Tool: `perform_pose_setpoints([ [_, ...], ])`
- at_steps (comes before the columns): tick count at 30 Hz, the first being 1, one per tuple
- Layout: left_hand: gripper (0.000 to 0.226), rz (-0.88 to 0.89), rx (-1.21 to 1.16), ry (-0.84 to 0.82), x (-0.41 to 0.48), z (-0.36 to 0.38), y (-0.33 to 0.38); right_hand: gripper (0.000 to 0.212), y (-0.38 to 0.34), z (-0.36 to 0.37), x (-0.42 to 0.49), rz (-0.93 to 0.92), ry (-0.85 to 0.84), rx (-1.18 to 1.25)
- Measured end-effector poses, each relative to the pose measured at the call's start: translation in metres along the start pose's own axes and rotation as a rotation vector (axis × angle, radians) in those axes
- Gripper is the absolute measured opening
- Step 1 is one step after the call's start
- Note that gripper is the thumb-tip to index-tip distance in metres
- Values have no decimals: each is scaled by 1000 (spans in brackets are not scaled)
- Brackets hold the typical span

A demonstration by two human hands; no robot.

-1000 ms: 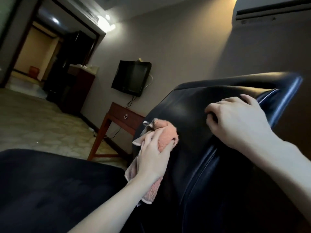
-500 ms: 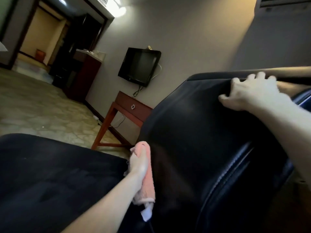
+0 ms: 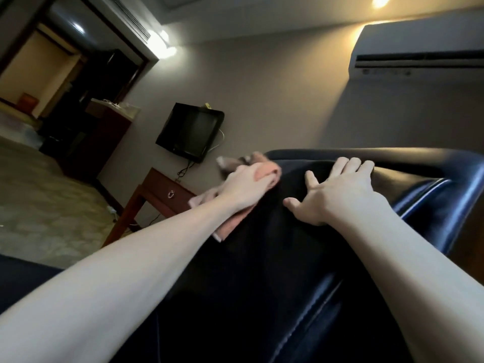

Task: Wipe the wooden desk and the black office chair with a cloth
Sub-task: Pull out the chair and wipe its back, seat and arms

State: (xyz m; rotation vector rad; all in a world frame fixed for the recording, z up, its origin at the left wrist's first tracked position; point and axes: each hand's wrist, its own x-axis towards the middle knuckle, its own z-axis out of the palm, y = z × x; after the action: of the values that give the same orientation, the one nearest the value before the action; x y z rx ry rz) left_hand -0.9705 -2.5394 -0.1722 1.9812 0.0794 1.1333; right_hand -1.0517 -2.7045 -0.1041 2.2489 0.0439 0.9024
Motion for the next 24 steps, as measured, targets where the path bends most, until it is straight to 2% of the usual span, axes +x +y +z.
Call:
perform_pose_setpoints([
  [1, 62, 61, 12, -29, 4, 5, 14, 90, 1, 1, -1, -4, 11, -5],
  [3, 63, 60, 11, -41, 4, 14, 16, 90, 3, 3, -3, -3, 36, -9],
  [7, 56, -111, -13, 6, -26, 14, -44, 93, 7, 3, -7, 6, 67, 56],
  [11, 48, -273, 27, -22, -113, 9, -107, 93, 6, -8, -21, 9, 84, 151],
  [14, 54, -342, -23, -175, -193, 4, -140, 76, 6, -10, -41, -42, 153, 225],
  [17, 71, -422, 123, -377, -248, 0, -150, 58, -4, -11, -70, -136, 255, 392],
  [20, 51, -358, 271, -476, -272, -4, -132, 52, -29, -9, -102, -199, 256, 475],
  [24, 36, -262, 249, -561, -313, -23, -101, 44, -39, -7, -125, -221, 328, 539],
])
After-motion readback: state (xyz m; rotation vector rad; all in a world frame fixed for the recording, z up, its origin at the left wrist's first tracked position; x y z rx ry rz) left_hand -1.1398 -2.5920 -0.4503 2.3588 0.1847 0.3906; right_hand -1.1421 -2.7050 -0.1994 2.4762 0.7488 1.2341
